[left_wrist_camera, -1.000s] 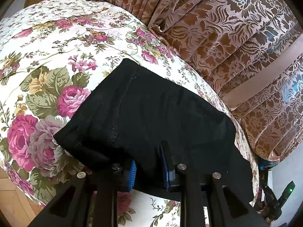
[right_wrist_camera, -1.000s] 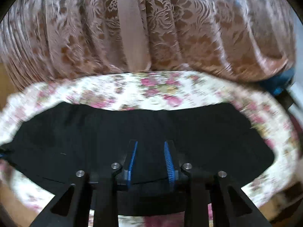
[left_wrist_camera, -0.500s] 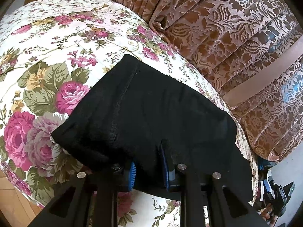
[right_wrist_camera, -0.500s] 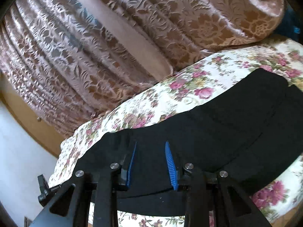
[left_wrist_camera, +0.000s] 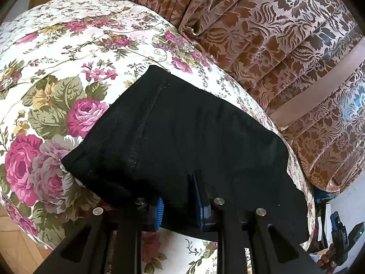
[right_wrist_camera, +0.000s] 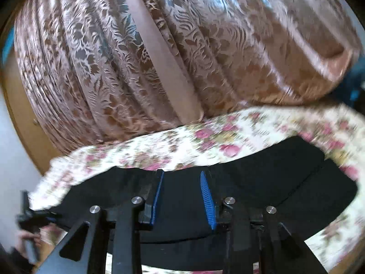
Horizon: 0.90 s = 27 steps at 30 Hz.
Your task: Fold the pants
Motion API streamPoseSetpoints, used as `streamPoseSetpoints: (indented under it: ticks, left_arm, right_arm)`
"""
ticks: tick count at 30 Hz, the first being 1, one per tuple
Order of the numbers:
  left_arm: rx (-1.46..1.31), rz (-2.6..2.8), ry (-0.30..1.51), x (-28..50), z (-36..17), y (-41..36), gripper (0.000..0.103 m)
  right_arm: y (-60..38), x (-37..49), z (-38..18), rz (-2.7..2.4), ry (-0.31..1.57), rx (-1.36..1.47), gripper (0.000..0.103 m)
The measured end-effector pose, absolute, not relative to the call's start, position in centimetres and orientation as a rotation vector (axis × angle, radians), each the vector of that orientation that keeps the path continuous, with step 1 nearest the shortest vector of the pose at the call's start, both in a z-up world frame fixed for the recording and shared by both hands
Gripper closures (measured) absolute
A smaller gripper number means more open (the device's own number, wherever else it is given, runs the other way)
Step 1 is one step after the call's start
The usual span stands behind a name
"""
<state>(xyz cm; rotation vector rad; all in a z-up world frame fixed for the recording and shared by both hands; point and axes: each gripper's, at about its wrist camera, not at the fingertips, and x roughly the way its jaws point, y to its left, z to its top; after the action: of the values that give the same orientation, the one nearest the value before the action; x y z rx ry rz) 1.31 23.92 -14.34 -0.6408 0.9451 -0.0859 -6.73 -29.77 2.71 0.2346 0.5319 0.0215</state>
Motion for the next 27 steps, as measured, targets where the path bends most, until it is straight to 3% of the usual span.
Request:
streamPoseSetpoints:
  ticks: [7, 17, 22, 27]
  left_arm:
    - [-0.594, -0.049, 0.952, 1.5, -13.9, 23.4, 0.08]
    - [-0.54, -0.014, 0.943, 1.5, -13.1, 23.0, 0.077]
    - [-0.546, 0.012, 0.94, 1.3, -13.2, 23.4, 0.07]
    - [-0.558, 0.019, 0.956, 1.4, -13.6, 23.6, 0.071]
  right_arm:
    - [-30.0, -4.3, 0.5, -0.189, 0.683, 0.137, 0.069]
    - [-27.7, -3.6, 0.2, -0.232, 0.692, 0.039, 0.069]
    - [-27.8, -3.2, -0.5, -0.24, 0.719, 0.049, 0.069]
    - [-30.1, -3.5, -1.8, -0.286, 0.756, 0.092, 0.069]
